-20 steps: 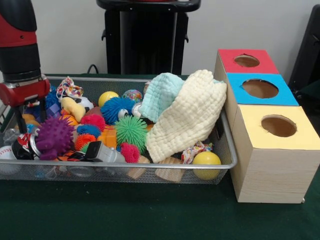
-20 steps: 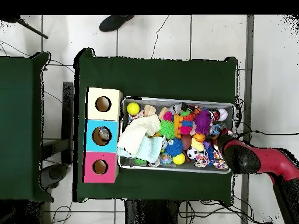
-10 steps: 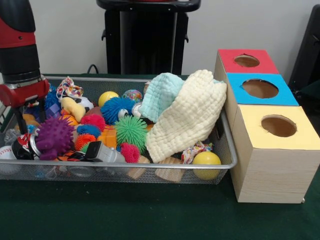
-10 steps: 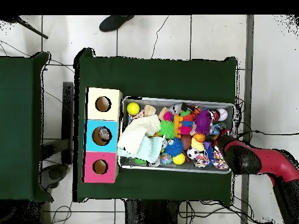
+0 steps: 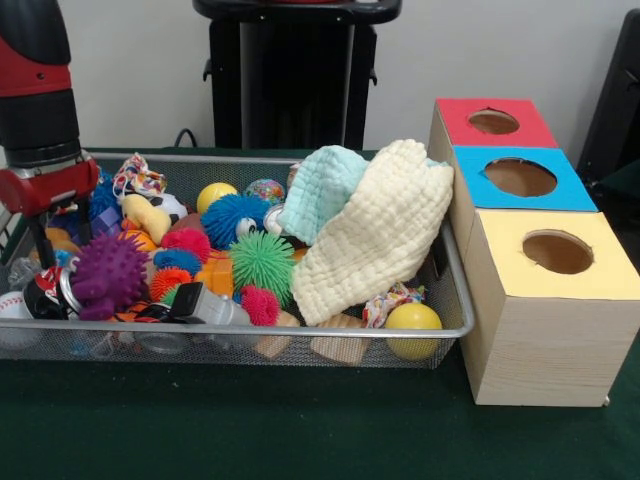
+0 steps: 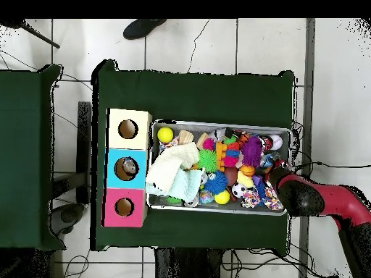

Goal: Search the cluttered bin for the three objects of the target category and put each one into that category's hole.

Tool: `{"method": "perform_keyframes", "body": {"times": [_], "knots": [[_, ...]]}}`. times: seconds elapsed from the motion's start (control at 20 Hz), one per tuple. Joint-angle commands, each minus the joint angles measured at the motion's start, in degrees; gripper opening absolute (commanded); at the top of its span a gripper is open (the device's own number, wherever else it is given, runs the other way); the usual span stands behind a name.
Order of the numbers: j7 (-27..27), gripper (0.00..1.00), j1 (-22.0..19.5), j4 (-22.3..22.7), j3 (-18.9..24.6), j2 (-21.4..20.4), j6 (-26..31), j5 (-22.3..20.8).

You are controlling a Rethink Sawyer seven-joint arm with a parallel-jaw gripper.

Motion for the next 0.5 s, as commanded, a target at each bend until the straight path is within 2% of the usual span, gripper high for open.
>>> {"method": "perform_keyframes", "body": {"times": [0.05, 0.5], "knots": [[-14.4, 1.0, -1.2, -5.2, 0.2, 3.0, 0.1, -2.8], [-19.6, 1.0, -2.7, -8.2, 1.9, 5.5, 3.3, -1.1]]}}
